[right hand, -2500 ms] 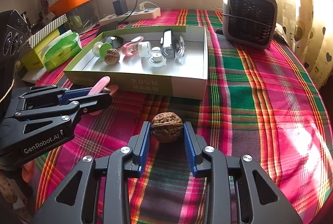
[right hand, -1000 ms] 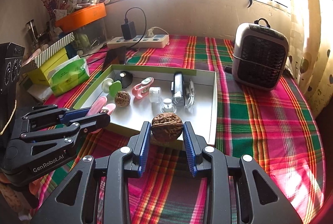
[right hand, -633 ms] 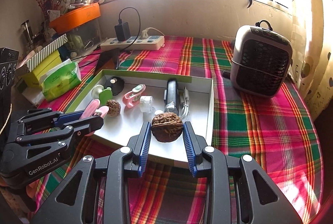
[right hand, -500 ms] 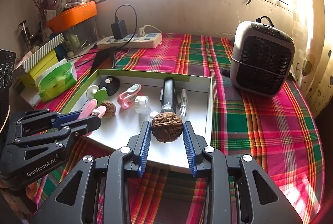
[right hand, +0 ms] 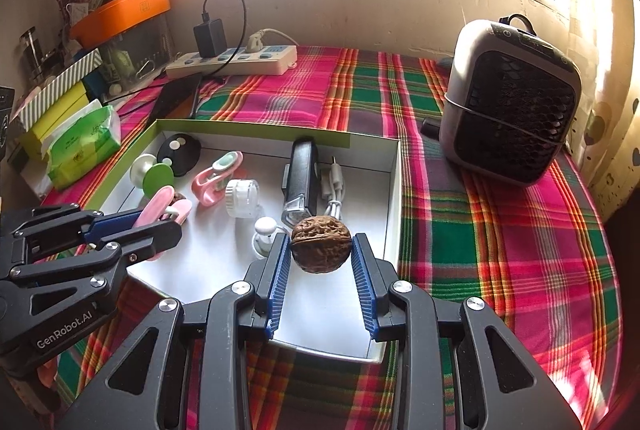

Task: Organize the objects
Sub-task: 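Carry the pink bar and walnut over the tray with both grippers, then lower the pink bar and walnut into the tray and open both grippers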

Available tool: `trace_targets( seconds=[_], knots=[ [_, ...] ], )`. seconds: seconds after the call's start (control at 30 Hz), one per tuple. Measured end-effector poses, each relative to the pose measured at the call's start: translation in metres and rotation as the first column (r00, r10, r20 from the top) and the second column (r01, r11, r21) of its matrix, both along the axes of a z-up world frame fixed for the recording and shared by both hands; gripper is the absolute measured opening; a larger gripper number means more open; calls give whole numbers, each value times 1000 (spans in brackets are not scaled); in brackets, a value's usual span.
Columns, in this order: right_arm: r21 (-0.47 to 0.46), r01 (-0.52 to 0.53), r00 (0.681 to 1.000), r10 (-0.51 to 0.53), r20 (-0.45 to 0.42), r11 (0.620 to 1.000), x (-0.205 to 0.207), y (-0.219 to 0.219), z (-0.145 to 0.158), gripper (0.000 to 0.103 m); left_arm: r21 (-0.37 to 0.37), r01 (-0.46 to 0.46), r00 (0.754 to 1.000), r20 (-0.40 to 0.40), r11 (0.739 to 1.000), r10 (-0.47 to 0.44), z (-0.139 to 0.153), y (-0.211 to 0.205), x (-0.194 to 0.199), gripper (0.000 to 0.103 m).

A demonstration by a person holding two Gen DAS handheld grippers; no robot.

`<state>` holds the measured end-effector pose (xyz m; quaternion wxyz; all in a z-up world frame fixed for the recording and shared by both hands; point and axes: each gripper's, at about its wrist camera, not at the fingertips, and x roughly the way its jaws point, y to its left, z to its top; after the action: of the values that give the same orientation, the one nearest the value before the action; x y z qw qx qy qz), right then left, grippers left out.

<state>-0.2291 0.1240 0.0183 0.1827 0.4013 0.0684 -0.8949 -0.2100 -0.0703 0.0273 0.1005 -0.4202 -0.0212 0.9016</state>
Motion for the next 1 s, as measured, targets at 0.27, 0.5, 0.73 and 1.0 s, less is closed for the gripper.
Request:
trace_targets(
  seconds=[0.27, 0.5, 0.73, 1.0],
  knots=[
    [28, -2, 1000, 2, 9, 1000, -9, -2, -7, 33, -4, -1, 1000, 15, 1000, 1, -5, 1, -7, 16],
    [49, -16, 1000, 15, 11, 999, -13, -6, -10, 33, -6, -7, 1000, 30, 1000, 7, -10, 0, -11, 16],
    [53, -25, 1000, 24, 13, 998, -16, -9, -11, 33, -8, -12, 999, 36, 1000, 12, -13, 1, -11, 16],
    [47, -27, 1000, 27, 14, 999, -16, -11, -13, 33, -4, -15, 999, 39, 1000, 15, -13, -1, -12, 16]
  ],
)
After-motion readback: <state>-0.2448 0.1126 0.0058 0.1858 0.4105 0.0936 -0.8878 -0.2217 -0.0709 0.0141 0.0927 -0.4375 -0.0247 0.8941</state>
